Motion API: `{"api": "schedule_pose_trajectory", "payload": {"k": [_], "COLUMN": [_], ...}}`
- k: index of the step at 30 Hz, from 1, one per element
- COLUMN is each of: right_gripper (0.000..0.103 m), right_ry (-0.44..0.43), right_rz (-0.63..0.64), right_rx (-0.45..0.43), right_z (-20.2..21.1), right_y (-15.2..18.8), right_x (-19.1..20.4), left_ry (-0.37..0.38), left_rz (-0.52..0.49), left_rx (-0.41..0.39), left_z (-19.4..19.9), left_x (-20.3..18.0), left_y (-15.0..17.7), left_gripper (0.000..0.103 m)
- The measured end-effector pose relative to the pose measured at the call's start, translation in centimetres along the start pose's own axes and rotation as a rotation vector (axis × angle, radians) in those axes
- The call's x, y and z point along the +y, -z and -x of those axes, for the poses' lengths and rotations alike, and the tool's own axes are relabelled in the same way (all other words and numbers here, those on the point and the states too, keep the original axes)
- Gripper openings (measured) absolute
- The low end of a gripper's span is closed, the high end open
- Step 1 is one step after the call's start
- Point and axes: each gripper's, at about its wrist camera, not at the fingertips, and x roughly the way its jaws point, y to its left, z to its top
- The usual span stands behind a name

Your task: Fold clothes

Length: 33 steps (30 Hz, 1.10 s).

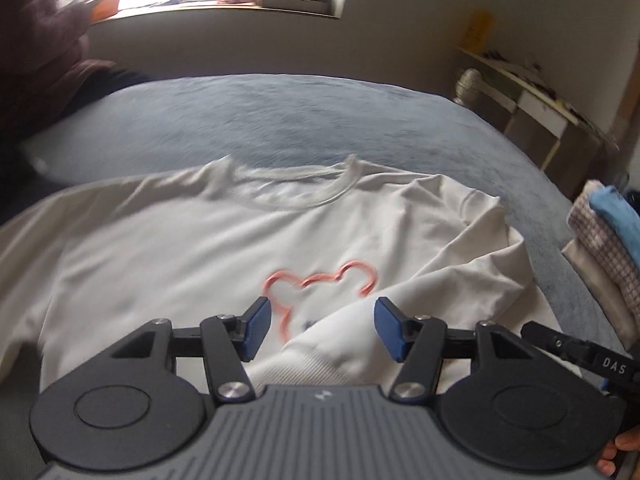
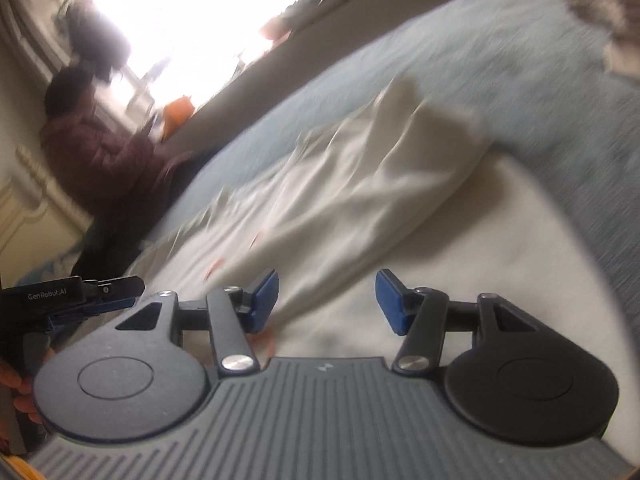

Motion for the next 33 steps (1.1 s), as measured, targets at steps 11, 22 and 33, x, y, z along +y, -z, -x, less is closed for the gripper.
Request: {"api": "schedule_pose_trajectory", "payload": {"k": [11,22,33], "right_gripper": [0.052,0.047,0.047], "right_ry": [0.044,0.075,0.022], "right_rz": [-0.204,-0.257,-0.221], "right_rx": [-0.225,-0.178,-0.209], "right_z": [-1.8,-5.4,-6.4], "right_y": [-6.7,-4.6,-4.1], "right_x": [-7.3,-11.9,-12.5], "left_ry": [0.115,-0.174,0.221], "left_rz": [-0.229,-0.286,0.315], "left_rx": [0.068,0.374,0.094], "left_z": [-12.7,-26.4,-20.5], "left_x": [-16.4,-23.1,-10.2], "left_y": [-11.5,-12.5,-14.0], "left_gripper": [0.068,0.028,0.008]}}
